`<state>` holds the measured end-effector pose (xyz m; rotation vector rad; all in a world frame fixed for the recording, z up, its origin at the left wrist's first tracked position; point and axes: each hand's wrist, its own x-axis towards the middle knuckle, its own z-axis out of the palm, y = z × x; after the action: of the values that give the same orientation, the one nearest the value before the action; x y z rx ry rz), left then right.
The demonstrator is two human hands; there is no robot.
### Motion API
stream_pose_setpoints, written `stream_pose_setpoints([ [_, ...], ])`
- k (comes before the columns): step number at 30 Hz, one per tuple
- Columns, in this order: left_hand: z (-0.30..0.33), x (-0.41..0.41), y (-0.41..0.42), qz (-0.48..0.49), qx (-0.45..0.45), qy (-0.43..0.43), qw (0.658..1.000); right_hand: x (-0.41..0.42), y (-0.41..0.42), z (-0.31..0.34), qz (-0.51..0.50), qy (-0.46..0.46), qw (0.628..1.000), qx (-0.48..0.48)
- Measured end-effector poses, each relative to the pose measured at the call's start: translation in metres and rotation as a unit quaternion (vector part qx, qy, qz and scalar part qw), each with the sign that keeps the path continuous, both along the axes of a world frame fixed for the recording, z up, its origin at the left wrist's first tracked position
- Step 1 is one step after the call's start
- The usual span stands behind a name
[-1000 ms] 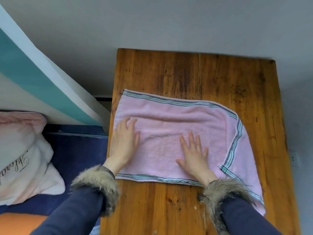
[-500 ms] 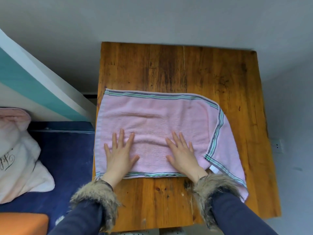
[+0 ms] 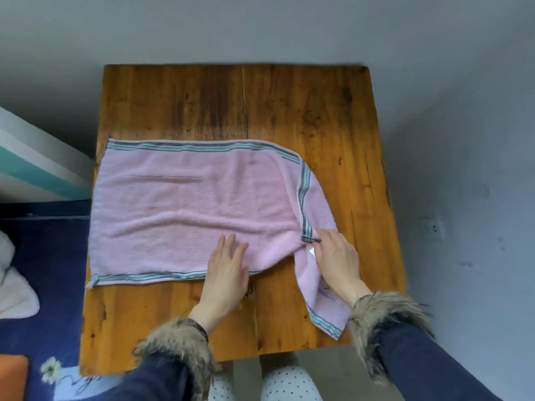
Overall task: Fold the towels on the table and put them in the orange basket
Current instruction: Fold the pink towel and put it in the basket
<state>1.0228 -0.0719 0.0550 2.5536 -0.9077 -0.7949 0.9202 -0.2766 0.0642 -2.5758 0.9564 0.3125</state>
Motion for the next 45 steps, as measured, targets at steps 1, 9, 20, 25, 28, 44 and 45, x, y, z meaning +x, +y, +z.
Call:
stream_pose_setpoints([
  [1, 0.001, -0.01, -0.01, -0.001, -0.017, 0.007, 1.0, -0.003, -0.009, 0.002, -0.028, -0.019, 0.999, 0.031],
  [9, 0.024, -0.039, -0.117, 0.136, -0.156, 0.167, 0.964, -0.022, -0.073, 0.031, -0.221, -0.156, 0.925, 0.266],
  [20, 0.014, -0.087, -0.143, -0.1, -0.01, 0.115, 0.988, -0.038, -0.148, 0.007, -0.306, -0.154, 0.908, 0.241],
  [25, 0.004, -0.122, -0.149, -0.207, 0.013, 0.063, 0.976, -0.041, -0.154, -0.015, -0.206, -0.075, 0.95, 0.223],
  [28, -0.005, -0.129, -0.156, -0.245, 0.013, 0.028, 0.969, -0.037, -0.149, -0.022, -0.098, -0.044, 0.987, 0.116],
  [44, -0.003, -0.154, -0.165, -0.241, 0.104, -0.111, 0.958, -0.025, -0.173, -0.032, -0.222, -0.149, 0.954, 0.136],
  [45, -0.004, -0.155, -0.166, -0.231, 0.092, -0.114, 0.962, -0.025, -0.174, -0.032, -0.221, -0.151, 0.955, 0.131],
])
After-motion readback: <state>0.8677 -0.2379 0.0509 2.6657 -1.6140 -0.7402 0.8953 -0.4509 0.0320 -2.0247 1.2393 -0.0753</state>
